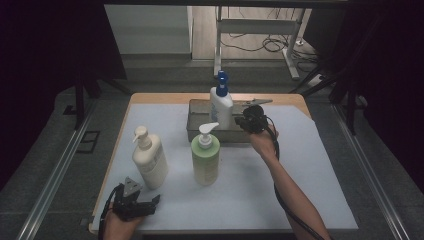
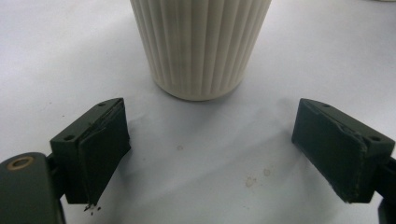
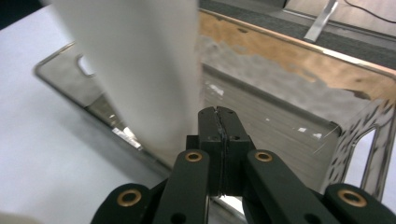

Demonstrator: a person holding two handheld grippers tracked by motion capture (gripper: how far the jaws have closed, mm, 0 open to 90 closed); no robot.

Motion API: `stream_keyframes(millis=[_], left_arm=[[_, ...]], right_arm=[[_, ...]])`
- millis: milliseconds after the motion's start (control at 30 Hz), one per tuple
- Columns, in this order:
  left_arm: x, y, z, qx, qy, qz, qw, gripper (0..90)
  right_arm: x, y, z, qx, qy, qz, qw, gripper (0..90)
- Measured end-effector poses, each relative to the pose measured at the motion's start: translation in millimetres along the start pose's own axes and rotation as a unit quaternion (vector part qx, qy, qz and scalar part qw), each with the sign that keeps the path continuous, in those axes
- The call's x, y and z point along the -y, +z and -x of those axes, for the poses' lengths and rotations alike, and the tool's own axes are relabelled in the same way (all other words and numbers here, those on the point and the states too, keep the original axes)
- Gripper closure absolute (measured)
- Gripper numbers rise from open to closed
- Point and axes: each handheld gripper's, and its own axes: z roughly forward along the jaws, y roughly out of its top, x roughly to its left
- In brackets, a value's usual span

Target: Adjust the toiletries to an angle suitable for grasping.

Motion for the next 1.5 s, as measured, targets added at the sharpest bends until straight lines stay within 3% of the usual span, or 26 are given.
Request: stream_keyframes(millis=[333, 867, 1500], left_arm=[[0.2, 0.0, 0.1, 0.000, -0.001, 0.000, 1.0000, 10.7], [0.0, 0.0, -0.1, 0.000, 0.000, 0.000, 1.0000, 10.7], [-0.1, 0.0, -0.2, 0.001, 0.000, 0.000, 1.0000, 10.7]], right_arm=[[-5.8, 26.1, 6.8, 0.005, 0.013, -0.017, 0.9998, 89.3], [-9.4, 45.8, 8.3, -0.033, 0.031, -0.033, 0.9984, 89.4], [-12.3, 62.7, -12.2, -0.046, 0.021, -0.045, 0.9977, 89.2]])
